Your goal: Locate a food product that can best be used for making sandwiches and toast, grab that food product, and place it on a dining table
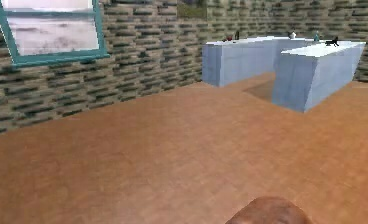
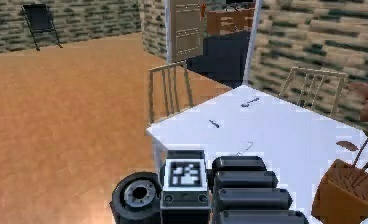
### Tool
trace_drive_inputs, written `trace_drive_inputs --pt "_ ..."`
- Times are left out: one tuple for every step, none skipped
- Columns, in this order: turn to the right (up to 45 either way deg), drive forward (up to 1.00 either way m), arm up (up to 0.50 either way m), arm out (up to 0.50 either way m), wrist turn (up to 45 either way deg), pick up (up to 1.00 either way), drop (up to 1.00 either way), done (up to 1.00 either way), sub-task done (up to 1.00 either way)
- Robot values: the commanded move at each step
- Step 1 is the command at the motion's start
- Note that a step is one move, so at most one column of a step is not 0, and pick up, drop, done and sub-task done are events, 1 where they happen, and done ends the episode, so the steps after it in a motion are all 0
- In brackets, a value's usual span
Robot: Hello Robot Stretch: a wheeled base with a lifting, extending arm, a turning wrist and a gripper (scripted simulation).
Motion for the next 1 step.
trace_drive_inputs --pt "-45.0 0.00 0.00 0.00 0.0 0.00 0.00 0.00 0.00"
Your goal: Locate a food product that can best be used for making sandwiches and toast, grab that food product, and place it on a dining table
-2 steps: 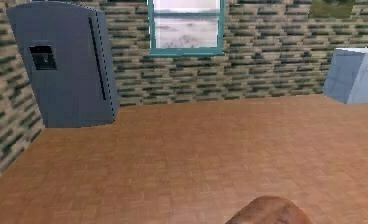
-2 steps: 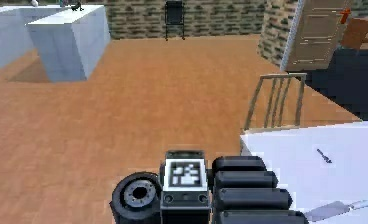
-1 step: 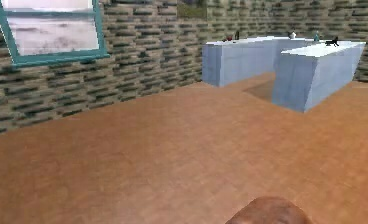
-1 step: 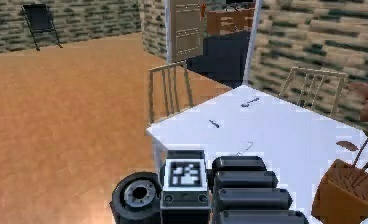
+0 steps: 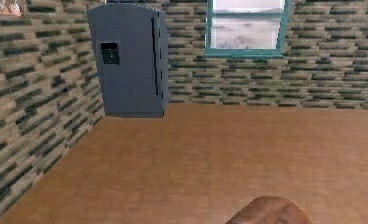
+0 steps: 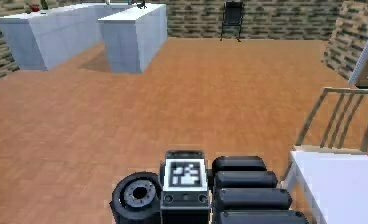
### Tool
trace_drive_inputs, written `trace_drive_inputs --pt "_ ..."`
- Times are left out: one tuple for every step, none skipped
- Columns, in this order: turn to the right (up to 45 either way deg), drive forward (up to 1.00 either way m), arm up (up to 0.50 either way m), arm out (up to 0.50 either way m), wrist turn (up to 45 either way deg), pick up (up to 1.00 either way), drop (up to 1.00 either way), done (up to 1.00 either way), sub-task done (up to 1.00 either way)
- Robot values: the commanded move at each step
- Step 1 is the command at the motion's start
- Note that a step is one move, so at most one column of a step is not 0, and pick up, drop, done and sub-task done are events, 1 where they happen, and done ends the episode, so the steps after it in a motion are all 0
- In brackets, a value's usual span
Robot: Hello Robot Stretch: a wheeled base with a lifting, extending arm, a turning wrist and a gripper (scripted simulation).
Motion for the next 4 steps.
trace_drive_inputs --pt "-45.0 0.00 0.00 0.00 0.0 0.00 0.00 0.00 0.00" --pt "-45.0 0.00 0.00 0.00 0.0 0.00 0.00 0.00 0.00" --pt "-39.0 0.00 0.00 0.00 0.0 0.00 0.00 0.00 0.00" --pt "-45.0 0.00 0.00 0.00 0.0 0.00 0.00 0.00 0.00"
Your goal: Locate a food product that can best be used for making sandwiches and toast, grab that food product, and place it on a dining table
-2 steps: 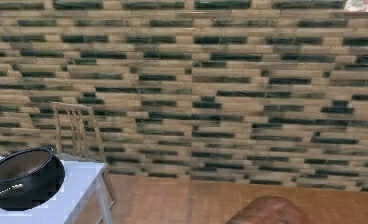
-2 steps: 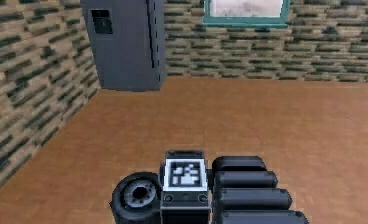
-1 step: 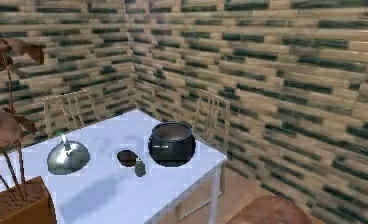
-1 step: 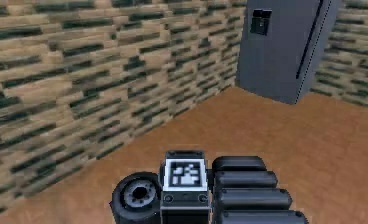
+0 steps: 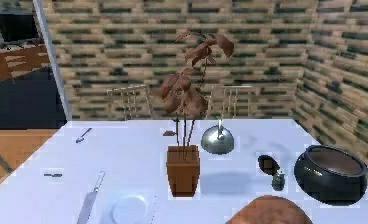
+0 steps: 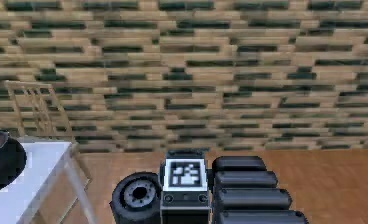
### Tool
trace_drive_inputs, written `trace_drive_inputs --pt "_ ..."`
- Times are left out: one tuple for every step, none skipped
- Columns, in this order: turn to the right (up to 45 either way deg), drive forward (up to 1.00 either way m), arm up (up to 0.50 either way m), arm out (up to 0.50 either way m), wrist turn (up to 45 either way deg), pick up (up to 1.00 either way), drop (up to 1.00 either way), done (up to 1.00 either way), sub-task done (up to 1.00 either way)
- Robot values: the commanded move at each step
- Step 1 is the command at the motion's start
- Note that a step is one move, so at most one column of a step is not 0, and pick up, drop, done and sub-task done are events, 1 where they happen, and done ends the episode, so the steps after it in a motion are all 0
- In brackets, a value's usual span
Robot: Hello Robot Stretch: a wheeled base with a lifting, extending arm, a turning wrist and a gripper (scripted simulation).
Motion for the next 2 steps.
trace_drive_inputs --pt "-45.0 0.00 0.00 0.00 0.0 0.00 0.00 0.00 0.00" --pt "-45.0 0.00 0.00 0.00 0.0 0.00 0.00 0.00 0.00"
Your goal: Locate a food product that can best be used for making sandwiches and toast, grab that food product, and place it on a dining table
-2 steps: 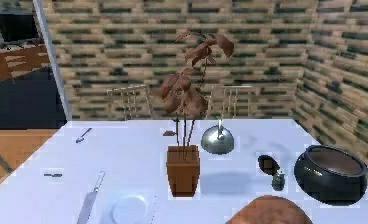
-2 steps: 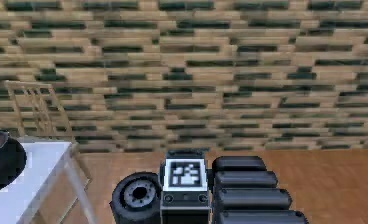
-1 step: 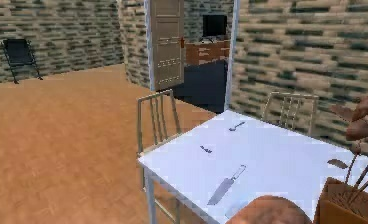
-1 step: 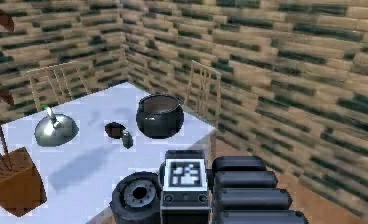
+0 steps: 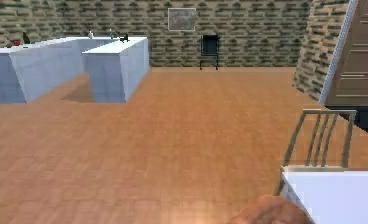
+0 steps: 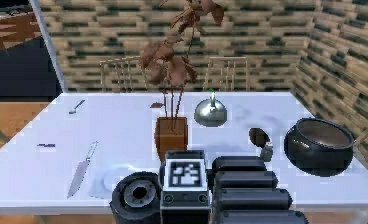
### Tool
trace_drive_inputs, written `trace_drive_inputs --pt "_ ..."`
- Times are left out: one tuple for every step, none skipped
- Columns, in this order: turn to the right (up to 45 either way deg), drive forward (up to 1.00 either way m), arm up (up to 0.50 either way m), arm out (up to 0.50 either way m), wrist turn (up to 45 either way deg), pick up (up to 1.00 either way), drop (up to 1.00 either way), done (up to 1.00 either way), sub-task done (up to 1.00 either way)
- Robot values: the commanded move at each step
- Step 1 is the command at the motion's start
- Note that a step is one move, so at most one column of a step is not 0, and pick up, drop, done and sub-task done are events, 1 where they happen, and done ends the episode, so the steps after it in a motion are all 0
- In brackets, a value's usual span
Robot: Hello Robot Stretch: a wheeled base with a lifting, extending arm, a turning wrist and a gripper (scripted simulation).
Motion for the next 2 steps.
trace_drive_inputs --pt "-42.0 0.00 0.00 0.00 0.0 0.00 0.00 0.00 0.00" --pt "45.0 0.00 0.00 0.00 0.0 0.00 0.00 0.00 0.00"
